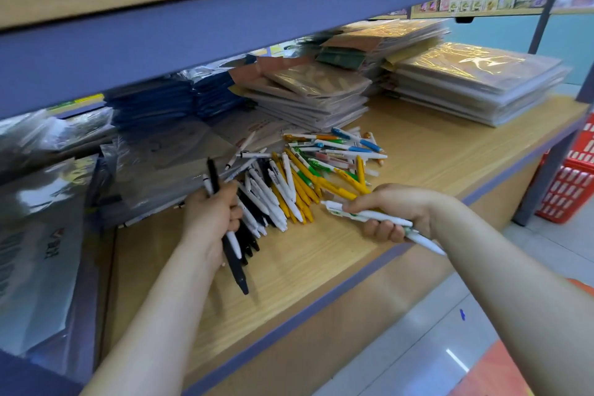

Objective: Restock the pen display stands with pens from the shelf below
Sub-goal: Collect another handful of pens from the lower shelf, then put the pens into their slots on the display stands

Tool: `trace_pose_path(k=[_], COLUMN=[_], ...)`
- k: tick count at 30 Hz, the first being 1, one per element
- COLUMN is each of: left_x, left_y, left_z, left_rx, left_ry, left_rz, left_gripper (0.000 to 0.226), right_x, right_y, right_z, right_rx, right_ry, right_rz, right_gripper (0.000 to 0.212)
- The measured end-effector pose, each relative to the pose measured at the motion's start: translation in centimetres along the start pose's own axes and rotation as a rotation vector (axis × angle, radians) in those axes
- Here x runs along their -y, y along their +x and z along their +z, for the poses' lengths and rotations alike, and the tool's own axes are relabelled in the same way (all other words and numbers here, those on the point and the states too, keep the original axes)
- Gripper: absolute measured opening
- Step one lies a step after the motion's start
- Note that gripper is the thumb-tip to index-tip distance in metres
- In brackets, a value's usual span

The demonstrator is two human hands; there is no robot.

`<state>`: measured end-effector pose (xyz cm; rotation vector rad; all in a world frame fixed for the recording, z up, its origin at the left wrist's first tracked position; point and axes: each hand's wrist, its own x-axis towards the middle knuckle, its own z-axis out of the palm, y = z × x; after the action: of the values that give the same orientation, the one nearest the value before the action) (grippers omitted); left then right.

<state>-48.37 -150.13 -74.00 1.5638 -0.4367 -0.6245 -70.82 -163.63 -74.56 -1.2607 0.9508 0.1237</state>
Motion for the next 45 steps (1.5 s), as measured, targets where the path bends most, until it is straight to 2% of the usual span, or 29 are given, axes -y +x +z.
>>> trace_pose_path(k=[3, 5, 7, 11, 15, 17, 21, 23, 25, 26, 28, 31, 34, 38, 41, 43, 45], left_x=[0.2, 0.4, 0.6, 1.1, 1.3, 1.2, -0.8, -2.4, -4.6, -6.1, -9.2, -16.1, -24.0, -35.9, -45.4, -51.4, -56.2], left_y=[-0.5, -0.6, -1.0, -2.4, -4.2, -5.4, -9.2, -11.6, -14.5, -16.2, -19.6, -24.7, -27.5, -28.3, -28.9, -29.6, -30.4], left_z=[1.9, 3.3, 4.4, 6.9, 10.3, 12.2, 15.5, 17.1, 18.5, 19.1, 20.3, 20.9, 20.5, 19.0, 17.0, 15.8, 14.8], left_rx=[0.157, 0.206, 0.241, 0.299, 0.304, 0.275, 0.242, 0.25, 0.281, 0.315, 0.401, 0.567, 0.643, 0.686, 0.696, 0.772, 0.854], left_ry=[-0.005, -0.038, -0.102, -0.253, -0.359, -0.322, -0.226, -0.163, -0.091, -0.059, -0.037, -0.057, -0.021, 0.082, 0.007, -0.052, 0.007], left_rz=[-0.014, -0.048, -0.095, -0.157, -0.146, -0.095, -0.027, 0.001, -0.012, -0.043, -0.174, -0.371, -0.397, -0.205, -0.125, -0.061, 0.077], left_gripper=[0.014, 0.019, 0.018, 0.009, 0.016, 0.019, 0.018, 0.023, 0.032, 0.034, 0.036, 0.035, 0.028, 0.027, 0.018, 0.013, 0.015], right_x=[-0.1, -0.9, -2.3, -5.0, -6.1, -6.4, -6.6, -6.5, -5.7, -5.1, -3.9, -1.2, 2.9, 10.0, 15.0, 18.0, 20.6], right_y=[-0.9, -1.4, -2.0, -2.8, -2.4, -2.9, -7.5, -11.4, -16.1, -18.7, -24.2, -33.4, -42.5, -52.3, -57.0, -59.1, -60.6], right_z=[0.9, 1.4, 1.4, 1.3, 3.6, 4.4, 4.4, 4.3, 4.4, 4.4, 4.3, 4.4, 4.7, 5.2, 5.0, 4.7, 4.4], right_rx=[-0.257, -0.332, -0.268, -0.078, -0.12, -0.227, -0.421, -0.439, -0.457, -0.472, -0.498, -0.514, -0.53, -0.521, -0.572, -0.609, -0.602], right_ry=[-0.422, -0.539, -0.442, 0.119, 0.408, 0.455, 0.382, 0.356, 0.393, 0.417, 0.508, 0.54, 0.5, 0.447, 0.325, 0.211, 0.133], right_rz=[-0.103, -0.14, -0.199, -0.326, -0.383, -0.392, -0.405, -0.391, -0.375, -0.364, -0.346, -0.309, -0.269, -0.274, -0.266, -0.286, -0.338], right_gripper=[0.029, 0.028, 0.023, 0.016, 0.019, 0.018, 0.006, 0.016, 0.009, 0.006, 0.016, 0.019, 0.033, 0.036, 0.029, 0.022, 0.017])
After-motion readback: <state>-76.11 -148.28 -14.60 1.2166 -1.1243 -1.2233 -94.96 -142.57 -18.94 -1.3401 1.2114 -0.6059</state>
